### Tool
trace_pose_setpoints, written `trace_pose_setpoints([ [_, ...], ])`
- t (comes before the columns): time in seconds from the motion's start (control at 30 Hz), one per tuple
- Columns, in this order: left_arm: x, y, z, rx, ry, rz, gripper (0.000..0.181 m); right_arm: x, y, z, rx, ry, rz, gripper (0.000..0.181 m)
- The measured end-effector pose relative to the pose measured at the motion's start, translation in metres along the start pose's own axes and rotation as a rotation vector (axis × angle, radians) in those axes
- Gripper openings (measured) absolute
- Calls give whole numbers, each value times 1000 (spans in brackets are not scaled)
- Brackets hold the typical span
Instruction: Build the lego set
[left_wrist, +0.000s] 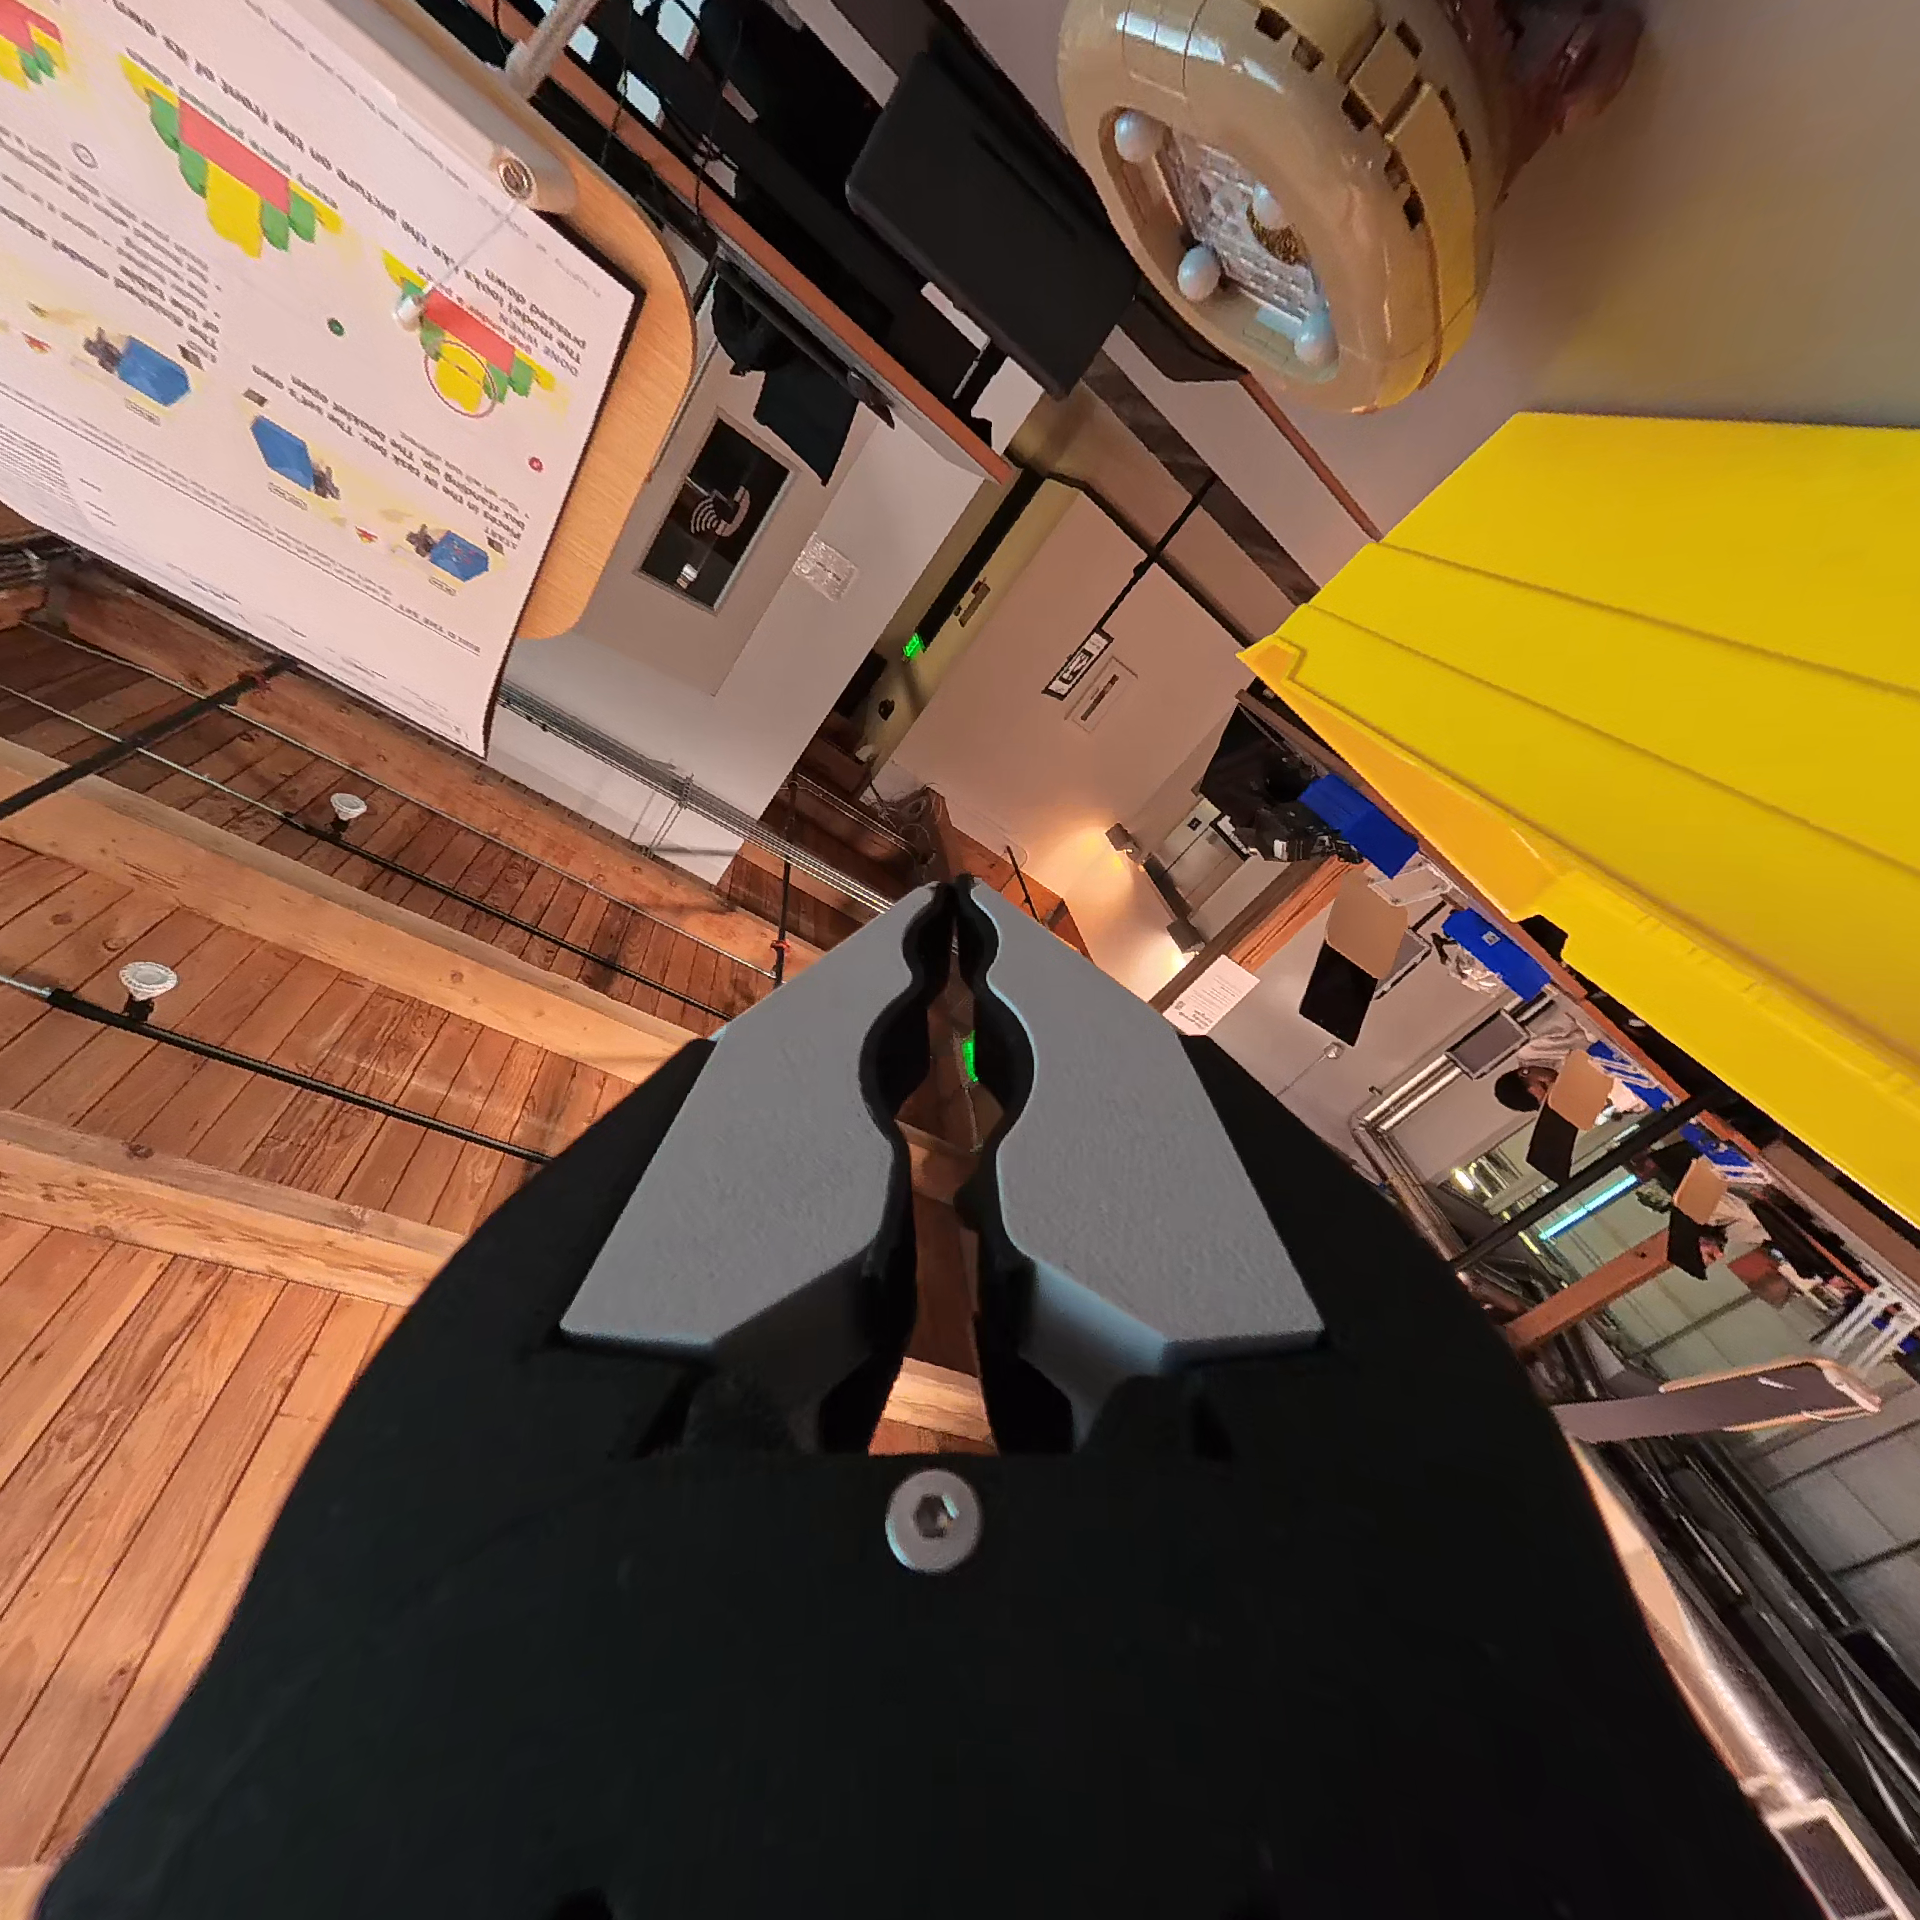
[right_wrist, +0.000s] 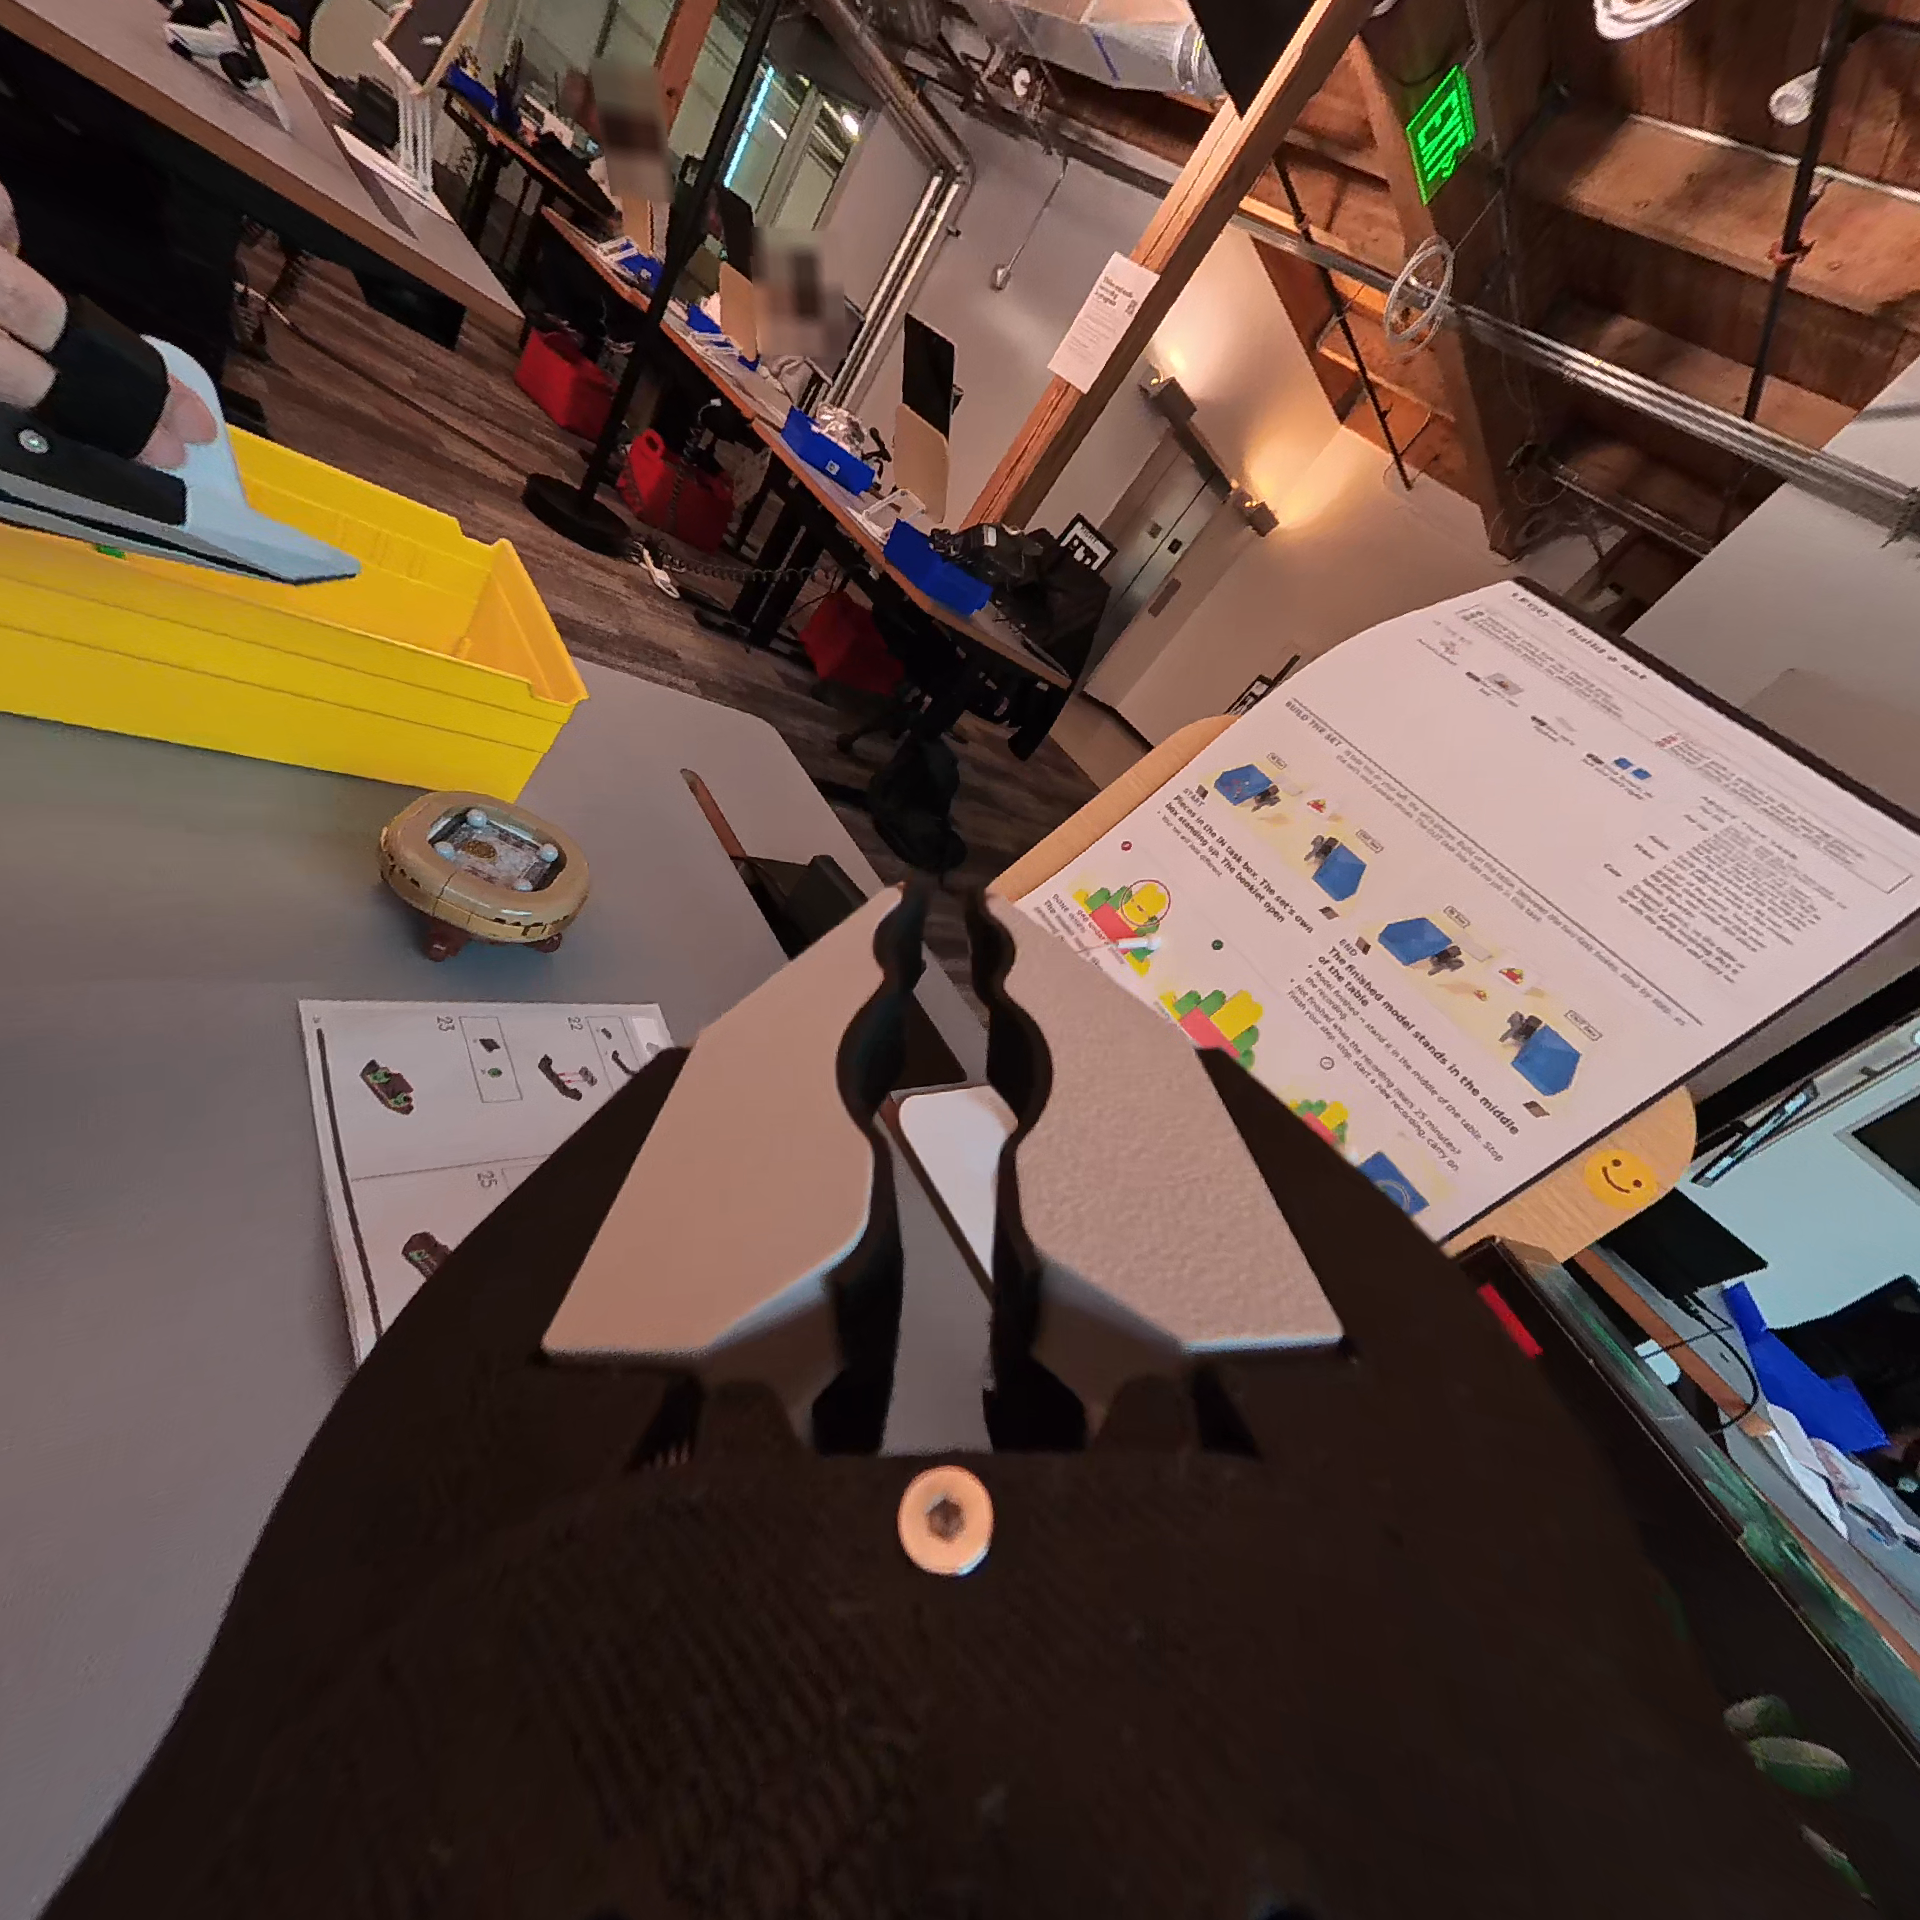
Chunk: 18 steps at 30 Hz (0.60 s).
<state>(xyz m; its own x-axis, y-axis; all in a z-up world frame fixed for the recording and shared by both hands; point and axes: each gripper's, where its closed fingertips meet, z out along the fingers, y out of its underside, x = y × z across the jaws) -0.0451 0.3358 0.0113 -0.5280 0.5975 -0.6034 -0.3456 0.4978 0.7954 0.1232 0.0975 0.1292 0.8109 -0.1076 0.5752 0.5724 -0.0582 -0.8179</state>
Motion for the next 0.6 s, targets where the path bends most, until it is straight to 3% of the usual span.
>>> trace_pose_setpoints([
  [0.07,2,2,0,-5,4,-22,0,-1,2,0,-5,-9,4,6],
  [0.13,4,22,-6,-31,33,-175,0,1,1,0,-1,2,-1,7],
  [0.23,45,75,5,-89,313,-769,0,6,-1,-3,12,34,-10,8],
  [0.3,79,93,4,-61,549,-1211,0,8,-2,-5,21,36,-4,8],
  [0.47,108,88,-1,213,937,-2045,12,5,3,-5,6,-7,24,5],
  [0.6,135,71,2,312,1164,-2357,27,4,6,-5,-1,-11,33,6],
])
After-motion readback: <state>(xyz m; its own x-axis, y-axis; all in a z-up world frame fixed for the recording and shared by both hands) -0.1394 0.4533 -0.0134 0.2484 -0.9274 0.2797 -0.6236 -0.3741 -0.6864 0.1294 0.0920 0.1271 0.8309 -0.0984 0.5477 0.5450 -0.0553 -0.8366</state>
